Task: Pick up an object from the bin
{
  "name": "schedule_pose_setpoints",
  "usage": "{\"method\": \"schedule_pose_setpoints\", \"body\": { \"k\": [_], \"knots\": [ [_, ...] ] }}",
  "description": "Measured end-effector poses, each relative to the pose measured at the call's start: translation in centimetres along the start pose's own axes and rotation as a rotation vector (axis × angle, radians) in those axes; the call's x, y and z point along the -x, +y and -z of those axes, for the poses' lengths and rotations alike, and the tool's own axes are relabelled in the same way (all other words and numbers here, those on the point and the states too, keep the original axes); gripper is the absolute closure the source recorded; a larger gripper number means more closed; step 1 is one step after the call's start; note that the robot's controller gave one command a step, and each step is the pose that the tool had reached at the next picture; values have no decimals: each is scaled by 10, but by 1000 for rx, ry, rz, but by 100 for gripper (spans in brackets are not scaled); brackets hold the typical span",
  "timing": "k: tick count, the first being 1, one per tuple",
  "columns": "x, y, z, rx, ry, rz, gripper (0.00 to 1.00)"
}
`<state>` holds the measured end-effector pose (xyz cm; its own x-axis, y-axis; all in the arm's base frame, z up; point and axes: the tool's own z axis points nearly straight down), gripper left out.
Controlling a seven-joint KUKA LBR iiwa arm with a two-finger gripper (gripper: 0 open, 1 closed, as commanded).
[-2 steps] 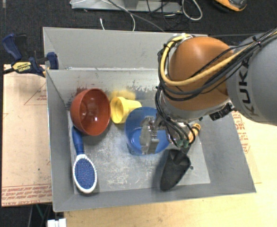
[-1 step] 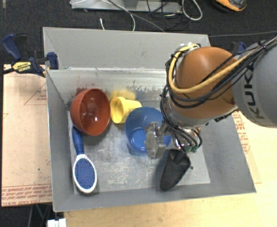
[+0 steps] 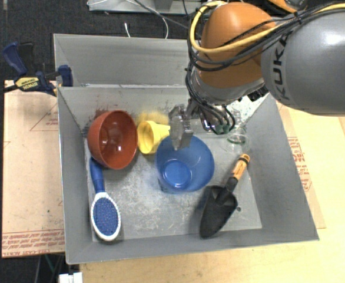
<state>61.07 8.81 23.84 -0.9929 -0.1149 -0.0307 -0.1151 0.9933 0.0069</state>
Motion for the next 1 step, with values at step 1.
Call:
{"method": "schedule_pose_setpoints", "body": {
  "k": [1],
  "knots": [
    [-109, -17, -24, 0, 7, -4, 100]
  ]
}}
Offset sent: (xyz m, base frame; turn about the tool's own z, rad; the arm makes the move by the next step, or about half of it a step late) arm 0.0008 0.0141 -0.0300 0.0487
